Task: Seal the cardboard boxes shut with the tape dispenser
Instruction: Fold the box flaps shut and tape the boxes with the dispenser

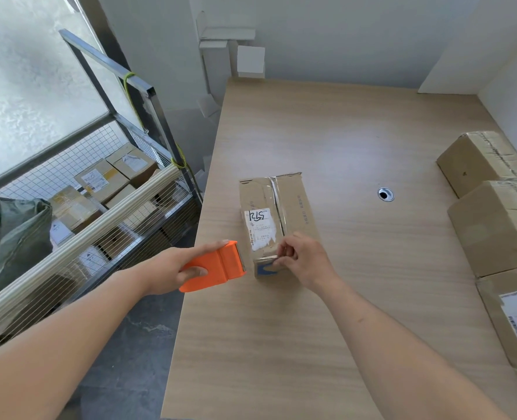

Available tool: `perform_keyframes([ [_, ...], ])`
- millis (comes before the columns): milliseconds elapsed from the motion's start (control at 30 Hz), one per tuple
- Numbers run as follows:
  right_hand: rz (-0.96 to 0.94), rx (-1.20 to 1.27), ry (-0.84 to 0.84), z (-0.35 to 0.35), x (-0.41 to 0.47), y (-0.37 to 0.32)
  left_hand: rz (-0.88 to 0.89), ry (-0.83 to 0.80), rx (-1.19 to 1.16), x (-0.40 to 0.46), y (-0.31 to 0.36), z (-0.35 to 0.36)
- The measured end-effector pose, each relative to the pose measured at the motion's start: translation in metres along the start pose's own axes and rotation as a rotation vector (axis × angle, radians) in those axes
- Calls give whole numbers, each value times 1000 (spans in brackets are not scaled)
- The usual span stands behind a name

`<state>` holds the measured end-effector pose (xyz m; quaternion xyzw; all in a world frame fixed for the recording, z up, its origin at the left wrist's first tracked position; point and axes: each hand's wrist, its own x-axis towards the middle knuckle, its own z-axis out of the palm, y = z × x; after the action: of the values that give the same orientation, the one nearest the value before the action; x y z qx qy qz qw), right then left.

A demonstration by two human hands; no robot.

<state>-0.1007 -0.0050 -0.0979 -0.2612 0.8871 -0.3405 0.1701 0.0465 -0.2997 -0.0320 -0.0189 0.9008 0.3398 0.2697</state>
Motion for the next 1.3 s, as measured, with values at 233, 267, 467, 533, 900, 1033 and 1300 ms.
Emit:
perform_keyframes([
  [233,49,-135,-43,-3,3,-16,-75,18,101,-8,-6,-6],
  [267,99,-178,-50,-2,3,-24,-80,50,167,-3,0,-5],
  [467,268,-475,-84,11,8,-59,-218,161,353,37,40,19],
  [533,296,-510,-40,18,7,-62,-261,142,318,46,51,22],
  [900,383,-568,18,34,7,-75,-412,334,319,50,53,31],
  [1033,394,-604,-71,28,10,-78,-348,423,245,42,32,12],
  [1300,521,-771,-258,-1,16,-91,-58,636,124,2,-14,-32],
])
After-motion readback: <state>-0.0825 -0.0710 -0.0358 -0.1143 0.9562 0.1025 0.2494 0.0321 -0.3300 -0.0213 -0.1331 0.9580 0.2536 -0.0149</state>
